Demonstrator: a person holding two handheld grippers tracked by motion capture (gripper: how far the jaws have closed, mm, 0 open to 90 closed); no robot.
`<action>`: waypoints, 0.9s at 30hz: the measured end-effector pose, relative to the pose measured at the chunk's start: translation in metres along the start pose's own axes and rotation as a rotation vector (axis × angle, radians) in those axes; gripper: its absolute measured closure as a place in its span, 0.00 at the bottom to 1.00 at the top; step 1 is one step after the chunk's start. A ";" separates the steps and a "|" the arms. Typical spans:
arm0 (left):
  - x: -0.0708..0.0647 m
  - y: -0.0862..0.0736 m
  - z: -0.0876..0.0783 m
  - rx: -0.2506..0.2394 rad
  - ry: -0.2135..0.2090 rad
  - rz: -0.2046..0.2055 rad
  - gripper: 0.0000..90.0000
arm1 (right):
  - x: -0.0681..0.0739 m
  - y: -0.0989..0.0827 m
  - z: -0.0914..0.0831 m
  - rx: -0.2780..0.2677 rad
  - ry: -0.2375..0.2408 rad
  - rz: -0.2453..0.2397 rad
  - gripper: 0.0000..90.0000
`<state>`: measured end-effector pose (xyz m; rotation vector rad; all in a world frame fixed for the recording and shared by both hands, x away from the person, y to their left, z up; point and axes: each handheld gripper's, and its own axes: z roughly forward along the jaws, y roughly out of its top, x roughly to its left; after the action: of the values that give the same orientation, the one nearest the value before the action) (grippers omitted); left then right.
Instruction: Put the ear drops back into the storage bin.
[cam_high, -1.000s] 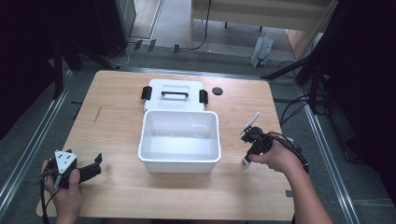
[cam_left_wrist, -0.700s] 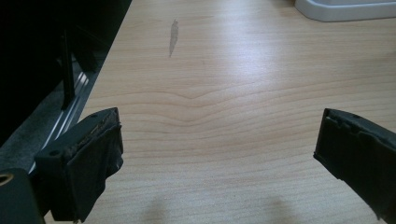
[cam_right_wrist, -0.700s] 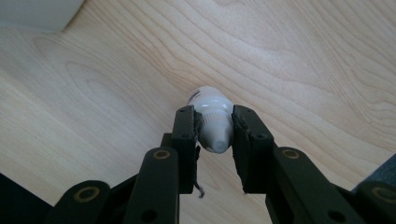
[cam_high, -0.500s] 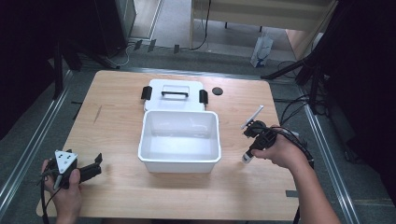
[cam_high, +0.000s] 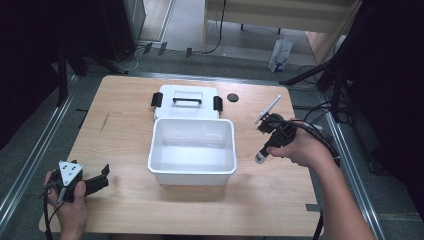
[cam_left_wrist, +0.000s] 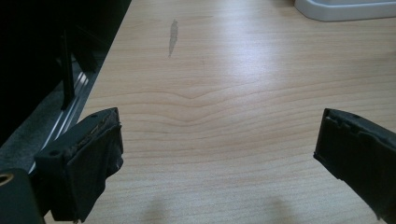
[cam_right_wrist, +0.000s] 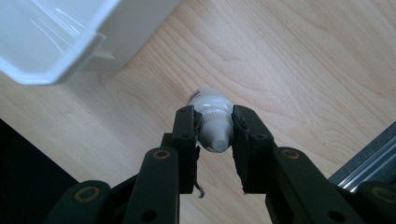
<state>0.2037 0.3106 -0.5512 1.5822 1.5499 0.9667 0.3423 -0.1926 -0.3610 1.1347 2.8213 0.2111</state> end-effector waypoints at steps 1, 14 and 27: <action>0.000 0.000 0.000 0.001 0.000 0.003 0.02 | 0.001 0.002 -0.004 -0.001 -0.003 -0.003 0.80; 0.001 0.000 0.000 0.001 -0.004 -0.002 0.02 | 0.017 0.027 -0.038 -0.042 -0.012 -0.058 0.80; 0.001 0.000 0.000 0.002 -0.005 -0.003 0.02 | 0.044 0.050 -0.049 -0.063 0.000 -0.123 0.80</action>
<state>0.2037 0.3113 -0.5509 1.5816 1.5497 0.9592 0.3380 -0.1308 -0.3060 0.9447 2.8507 0.2877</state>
